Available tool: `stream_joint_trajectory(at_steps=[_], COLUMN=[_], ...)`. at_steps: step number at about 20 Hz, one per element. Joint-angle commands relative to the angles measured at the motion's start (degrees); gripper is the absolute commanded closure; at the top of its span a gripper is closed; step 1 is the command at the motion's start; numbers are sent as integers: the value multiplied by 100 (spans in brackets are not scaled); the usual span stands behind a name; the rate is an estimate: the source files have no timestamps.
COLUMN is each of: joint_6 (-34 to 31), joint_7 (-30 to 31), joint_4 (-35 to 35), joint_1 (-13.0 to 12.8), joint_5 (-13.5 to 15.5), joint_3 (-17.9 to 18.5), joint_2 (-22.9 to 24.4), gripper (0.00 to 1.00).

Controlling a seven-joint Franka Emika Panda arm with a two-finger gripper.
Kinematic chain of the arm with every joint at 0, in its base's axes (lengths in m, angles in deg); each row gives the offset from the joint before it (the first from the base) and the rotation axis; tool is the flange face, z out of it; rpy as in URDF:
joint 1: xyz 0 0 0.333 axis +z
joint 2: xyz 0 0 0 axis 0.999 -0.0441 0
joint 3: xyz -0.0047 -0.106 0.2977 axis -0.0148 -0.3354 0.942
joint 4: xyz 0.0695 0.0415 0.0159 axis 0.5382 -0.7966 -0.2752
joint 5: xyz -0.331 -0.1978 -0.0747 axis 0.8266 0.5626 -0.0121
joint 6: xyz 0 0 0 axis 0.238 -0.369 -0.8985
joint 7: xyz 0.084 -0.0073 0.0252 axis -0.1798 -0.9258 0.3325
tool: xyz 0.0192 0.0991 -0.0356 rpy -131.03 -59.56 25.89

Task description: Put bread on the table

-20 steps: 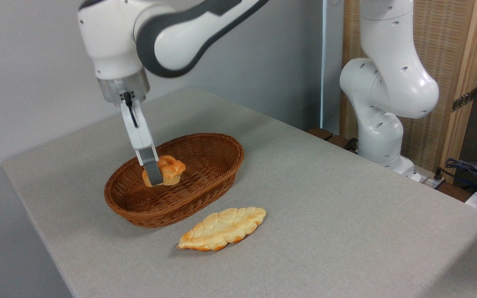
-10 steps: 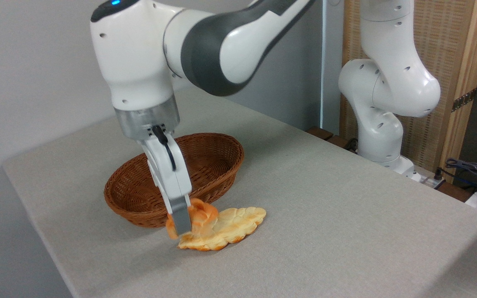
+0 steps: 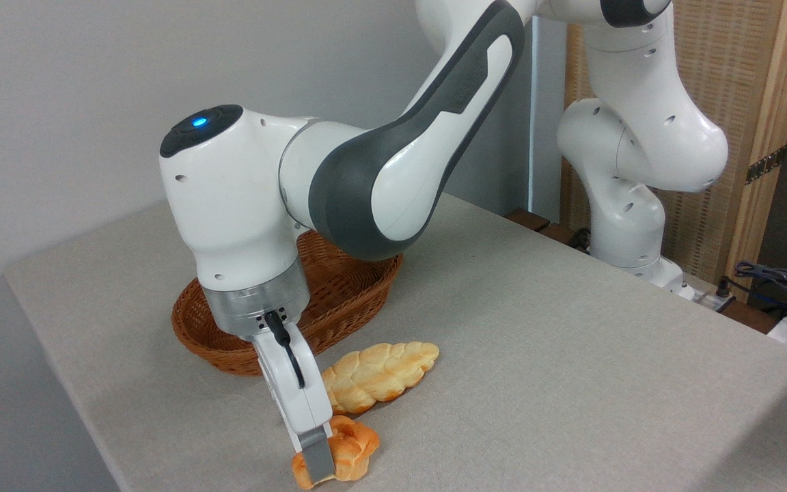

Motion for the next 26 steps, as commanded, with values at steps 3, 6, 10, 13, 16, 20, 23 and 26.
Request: stream_joint_trajectory(at_steps=[3, 6, 10, 13, 16, 20, 23, 26], joint_6=[9, 8, -26, -464, -1333, -1784, -1881, -1881], joint_7=[-16, -16, 45, 369, 467, 870, 1467, 1733], joint_4=[42, 42, 68, 85, 401, 648, 648, 631], joint_1=[14, 14, 14, 31, 40, 259, 260, 251], joint_5=[-62, -62, -62, -18, 87, 912, 923, 888], joint_3=[7, 7, -2, -80, -204, -388, -695, -1108], joint_2=[55, 55, 160, 537, 819, 1258, 1531, 1655], gripper=[0, 0, 0, 0, 0, 0, 0, 0])
